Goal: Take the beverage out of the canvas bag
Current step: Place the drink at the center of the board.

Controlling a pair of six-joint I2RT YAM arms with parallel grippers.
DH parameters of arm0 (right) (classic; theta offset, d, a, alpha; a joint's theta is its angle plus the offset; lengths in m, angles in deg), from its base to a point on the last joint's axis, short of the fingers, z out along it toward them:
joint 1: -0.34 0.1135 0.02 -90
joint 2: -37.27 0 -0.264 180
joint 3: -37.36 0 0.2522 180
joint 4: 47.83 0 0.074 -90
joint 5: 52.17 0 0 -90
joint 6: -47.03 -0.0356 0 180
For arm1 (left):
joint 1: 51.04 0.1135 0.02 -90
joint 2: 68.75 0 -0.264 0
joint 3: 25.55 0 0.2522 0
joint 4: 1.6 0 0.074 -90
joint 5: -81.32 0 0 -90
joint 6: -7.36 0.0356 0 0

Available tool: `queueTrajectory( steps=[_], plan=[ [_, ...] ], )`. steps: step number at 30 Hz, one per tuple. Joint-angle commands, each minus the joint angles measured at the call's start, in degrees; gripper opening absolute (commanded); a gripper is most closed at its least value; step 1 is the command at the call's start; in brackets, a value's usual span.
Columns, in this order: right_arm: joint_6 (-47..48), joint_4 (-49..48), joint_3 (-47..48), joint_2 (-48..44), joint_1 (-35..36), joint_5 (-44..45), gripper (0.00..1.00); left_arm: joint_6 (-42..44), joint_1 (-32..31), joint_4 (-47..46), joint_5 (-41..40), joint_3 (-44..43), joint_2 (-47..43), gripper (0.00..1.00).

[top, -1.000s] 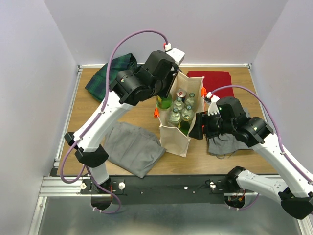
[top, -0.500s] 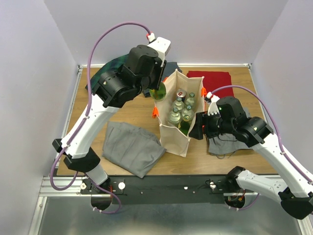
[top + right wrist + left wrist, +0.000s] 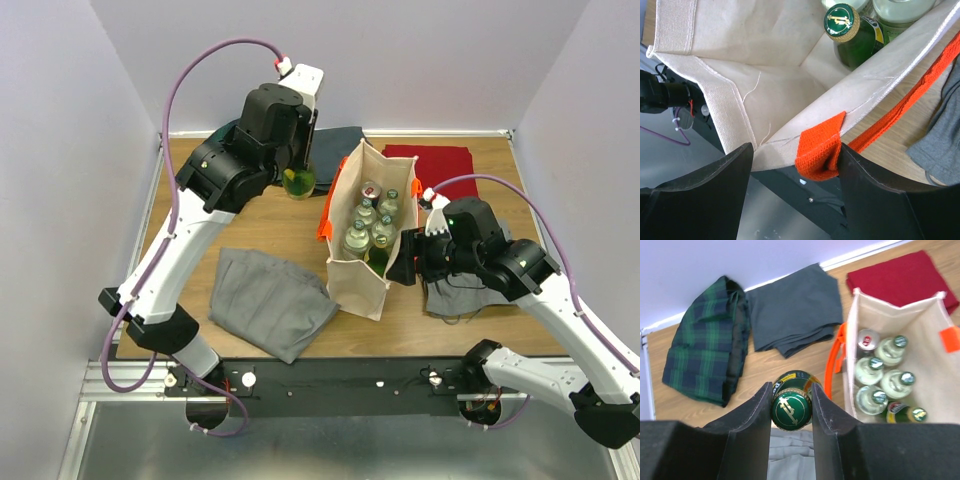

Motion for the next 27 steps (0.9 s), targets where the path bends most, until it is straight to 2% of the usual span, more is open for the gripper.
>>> queueTrajectory(
  steps=[1, 12, 17, 27],
  plan=[
    [0.0, -1.0, 1.1, -0.3, 0.3, 1.2, 0.76, 0.6, 3.4, -11.2, -1.1, 5.4, -4.6, 0.00],
    [0.5, -1.0, 2.2, 1.2, 0.3, 1.2, 0.76, 0.3, 11.8, -20.9, 4.9, 17.9, -5.1, 0.00],
    [0.1, -2.2, 2.3, 1.9, 0.3, 0.7, 0.76, -0.7, 15.8, -28.5, 7.5, 24.3, -4.7, 0.00],
    [0.2, -3.4, 3.4, 3.8, 0.3, -0.4, 0.76, -2.8, 20.1, -35.4, 9.5, 29.4, 1.0, 0.00]
  ],
)
